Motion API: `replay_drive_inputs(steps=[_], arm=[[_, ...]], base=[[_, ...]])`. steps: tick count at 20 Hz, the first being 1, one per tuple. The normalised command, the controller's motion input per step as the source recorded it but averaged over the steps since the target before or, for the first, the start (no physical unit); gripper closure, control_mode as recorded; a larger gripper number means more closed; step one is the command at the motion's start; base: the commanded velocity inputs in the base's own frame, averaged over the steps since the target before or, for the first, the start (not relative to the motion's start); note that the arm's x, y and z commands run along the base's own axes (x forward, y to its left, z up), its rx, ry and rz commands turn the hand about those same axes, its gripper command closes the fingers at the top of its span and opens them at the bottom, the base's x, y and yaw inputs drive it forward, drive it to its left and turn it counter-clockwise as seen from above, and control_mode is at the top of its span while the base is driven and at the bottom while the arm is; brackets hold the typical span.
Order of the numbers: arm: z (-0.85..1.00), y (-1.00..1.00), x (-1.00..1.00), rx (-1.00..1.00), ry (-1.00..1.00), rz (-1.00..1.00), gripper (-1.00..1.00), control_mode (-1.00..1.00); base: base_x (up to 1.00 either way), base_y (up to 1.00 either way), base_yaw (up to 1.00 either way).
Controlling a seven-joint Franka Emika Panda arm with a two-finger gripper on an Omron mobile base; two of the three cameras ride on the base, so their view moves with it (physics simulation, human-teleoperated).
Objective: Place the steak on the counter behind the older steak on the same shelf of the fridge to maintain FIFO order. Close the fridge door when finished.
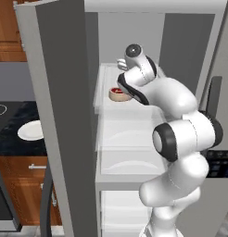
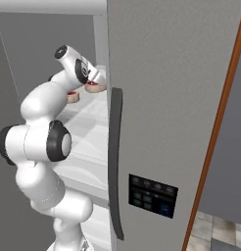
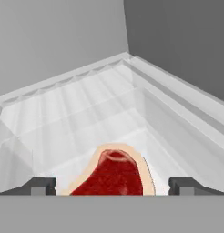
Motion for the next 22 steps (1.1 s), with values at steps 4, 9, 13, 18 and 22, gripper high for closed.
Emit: replay_drive_inputs(steps=[4,9,13,18,22], arm=[[0.04,0.0,-1.0,0.0,-0.03,0.0,-1.0,-1.0],[0.17,0.0,-0.86,0.0,-0.07,0.0,-1.0,-1.0],[0.25,0.0,-0.92,0.0,-0.05,0.0,-1.0,-1.0],[0.04,0.0,-1.0,0.0,-0.01,0.0,-1.0,-1.0],[0.02,0.0,-1.0,0.0,0.0,0.0,-1.0,-1.0]], base=[[0.0,0.0,0.0],[0.0,0.0,0.0],[0.0,0.0,0.0],[0.0,0.0,0.0],[0.0,0.0,0.0]])
